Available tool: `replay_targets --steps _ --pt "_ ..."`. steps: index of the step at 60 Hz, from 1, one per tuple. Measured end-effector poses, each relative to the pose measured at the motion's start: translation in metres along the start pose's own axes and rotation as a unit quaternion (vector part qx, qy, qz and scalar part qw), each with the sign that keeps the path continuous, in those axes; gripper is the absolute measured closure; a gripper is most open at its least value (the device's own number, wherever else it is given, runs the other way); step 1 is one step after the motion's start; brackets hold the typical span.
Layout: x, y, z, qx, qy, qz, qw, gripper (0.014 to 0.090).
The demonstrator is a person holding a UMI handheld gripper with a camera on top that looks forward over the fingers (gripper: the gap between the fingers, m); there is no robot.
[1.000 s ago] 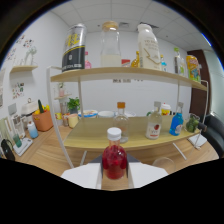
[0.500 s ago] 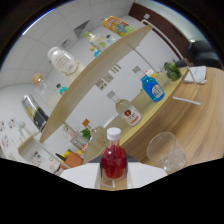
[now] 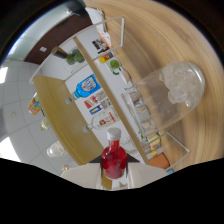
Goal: Make me a cup of Vodka Sunrise.
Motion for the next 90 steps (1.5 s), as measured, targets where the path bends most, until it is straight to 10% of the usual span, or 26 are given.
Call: replay_targets --steps 29,47,61,90 --pt "-0.017 0.025 -0.002 -0.012 0.028 -0.201 0.979 0.0702" --pt "-0.022 0.091 0.006 -0.021 0.073 -0.678 0.731 0.0701" --pt "0.086 0.082 0.006 -0.056 0.159 -0.801 0.575 0.0702" --pt "0.247 0.038 -0.011 -0.152 0.302 -0.805 0.487 0.0705"
